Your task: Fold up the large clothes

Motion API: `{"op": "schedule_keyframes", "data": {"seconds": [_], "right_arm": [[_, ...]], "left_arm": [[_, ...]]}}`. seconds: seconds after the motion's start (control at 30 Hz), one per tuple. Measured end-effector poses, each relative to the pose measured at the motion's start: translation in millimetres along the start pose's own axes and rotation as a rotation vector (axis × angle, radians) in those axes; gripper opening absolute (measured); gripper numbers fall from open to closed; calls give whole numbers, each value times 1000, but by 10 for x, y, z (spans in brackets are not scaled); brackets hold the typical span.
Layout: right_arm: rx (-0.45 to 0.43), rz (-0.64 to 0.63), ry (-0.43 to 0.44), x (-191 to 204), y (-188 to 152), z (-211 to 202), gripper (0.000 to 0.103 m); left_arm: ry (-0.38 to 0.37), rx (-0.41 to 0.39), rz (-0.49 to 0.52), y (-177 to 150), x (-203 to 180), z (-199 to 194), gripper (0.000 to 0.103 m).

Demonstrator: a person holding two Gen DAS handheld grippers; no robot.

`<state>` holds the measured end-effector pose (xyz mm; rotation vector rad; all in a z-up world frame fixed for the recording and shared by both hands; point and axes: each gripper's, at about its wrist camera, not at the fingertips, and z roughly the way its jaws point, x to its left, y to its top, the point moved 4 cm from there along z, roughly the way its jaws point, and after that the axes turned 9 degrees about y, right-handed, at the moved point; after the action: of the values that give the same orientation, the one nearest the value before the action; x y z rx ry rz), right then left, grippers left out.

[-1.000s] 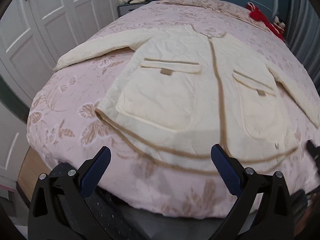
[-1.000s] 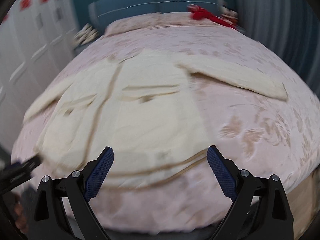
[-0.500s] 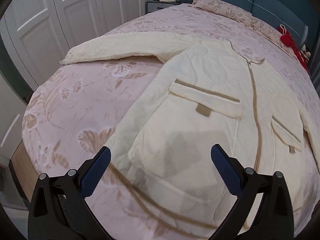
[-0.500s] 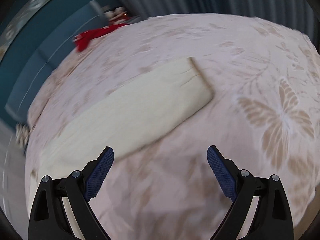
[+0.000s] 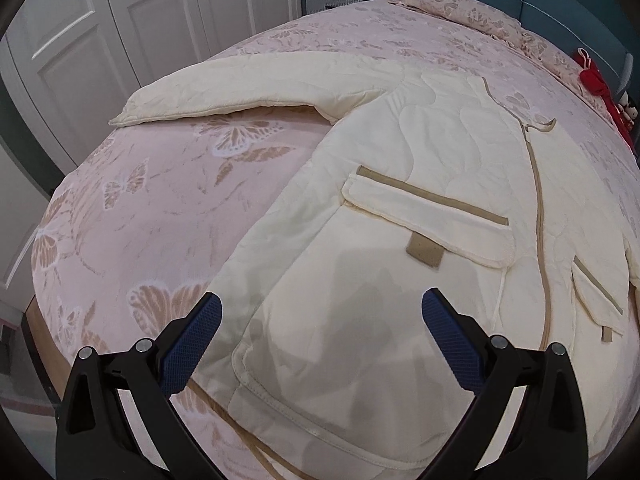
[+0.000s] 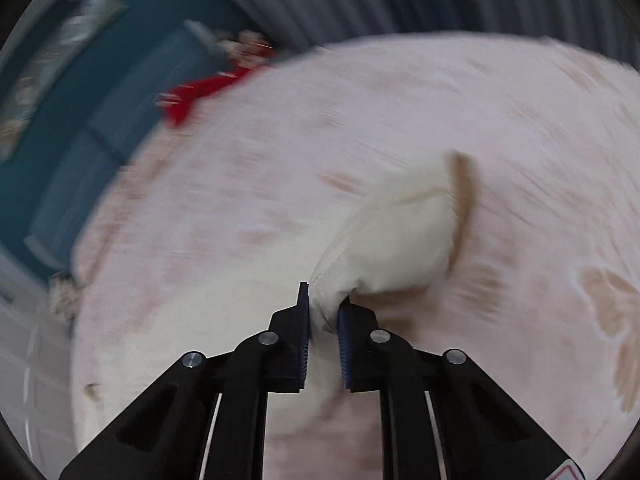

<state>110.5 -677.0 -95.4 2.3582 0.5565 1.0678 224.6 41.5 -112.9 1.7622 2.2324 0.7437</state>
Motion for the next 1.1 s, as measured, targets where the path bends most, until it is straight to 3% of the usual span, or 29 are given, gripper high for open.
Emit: {"op": "schedule_keyframes", "data": {"seconds": [0.13,0.23,0.37,0.47,0.63,0.8,0.9,0.97,1.1], "right_arm": [[-9,-216,225,1277,-49,-137,12],[34,-441,387,2369,-415,-220,12],[192,-684,605,3676,-1427,-133,12],[337,-808,683,4204,-2306,54,12],[566,-918,684,4447,-3587,385,12],[684,-984,580,4205,-4313,682,19],[711,-999,571,4075,-4437,663,37],[708,-978,613,4053,-4391,457,62],[632,-931,675,3871,-4056,59,65]], "left_arm": [[-13,-11,-16,50,41,-17,98],[-35,-21,-36,105,89,-47,98],[-63,-33,-59,176,170,-77,98],[-78,-37,-72,232,242,-81,98],[-101,-39,-88,350,389,-18,98],[-160,-22,-103,451,423,107,98],[-255,27,-133,514,342,230,98],[-321,61,-165,561,252,295,98],[-406,113,-179,656,-39,457,98]]}}
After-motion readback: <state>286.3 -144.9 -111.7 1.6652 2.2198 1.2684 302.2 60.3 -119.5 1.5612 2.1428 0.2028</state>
